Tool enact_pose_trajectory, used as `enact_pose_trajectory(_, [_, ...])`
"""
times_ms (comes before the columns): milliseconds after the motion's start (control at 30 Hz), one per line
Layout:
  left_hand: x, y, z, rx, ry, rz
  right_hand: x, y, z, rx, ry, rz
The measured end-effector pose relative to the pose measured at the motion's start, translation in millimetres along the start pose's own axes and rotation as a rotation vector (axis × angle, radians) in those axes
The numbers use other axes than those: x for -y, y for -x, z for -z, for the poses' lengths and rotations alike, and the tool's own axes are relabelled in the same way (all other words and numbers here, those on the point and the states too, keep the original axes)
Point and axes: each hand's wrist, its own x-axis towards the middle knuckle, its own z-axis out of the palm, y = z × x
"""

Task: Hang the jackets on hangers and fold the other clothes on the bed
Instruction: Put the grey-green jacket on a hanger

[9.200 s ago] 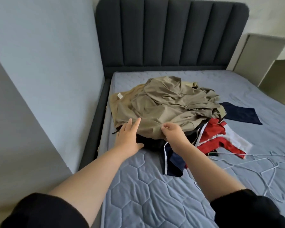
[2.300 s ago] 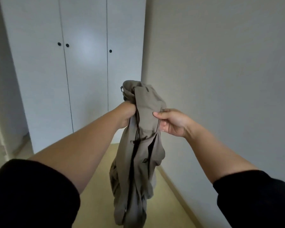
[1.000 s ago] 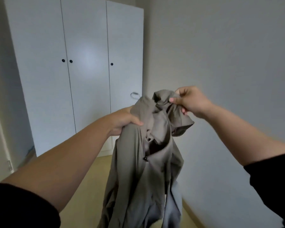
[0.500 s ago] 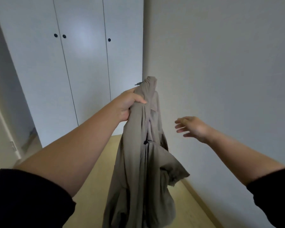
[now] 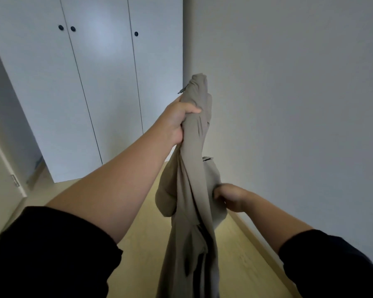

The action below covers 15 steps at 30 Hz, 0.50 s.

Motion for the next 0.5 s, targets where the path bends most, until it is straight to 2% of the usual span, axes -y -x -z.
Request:
enact_pose_trajectory(67, [-0.4,0.2,-1.3,0.019,-0.003,0.012,11.4,-2.9,-3.3,-0.016,-0.247,0.079])
enact_pose_trajectory(133, [-1.0,0.6,-3.0,0.04,0.0,0.009,17.5,-4.2,2.0,0.081,-0.538,0.097])
enact_pose_trajectory(200, [-2.2,0.8,-4.6,0.063,0.027,-0.008,18.9,-3.3,9.7,0.163,-0.651,0.09])
enact_pose_trajectory(300, [-1.3,0.4,-7.4,0.067,0.072,-0.031,9.1,-8.1,18.3,0.088,-0.476,0.072])
enact_pose_trajectory(400, [5.5,-1.5,-7.6,0.055,0.09,-0.031,0.2,-11.7,15.9,0.093,-0.102,0.038])
enact_pose_trajectory(500, [11.3,-5.6,3.4,0.038,0.087,-0.016,1.7,-11.7,15.3,-0.065,0.065,0.09])
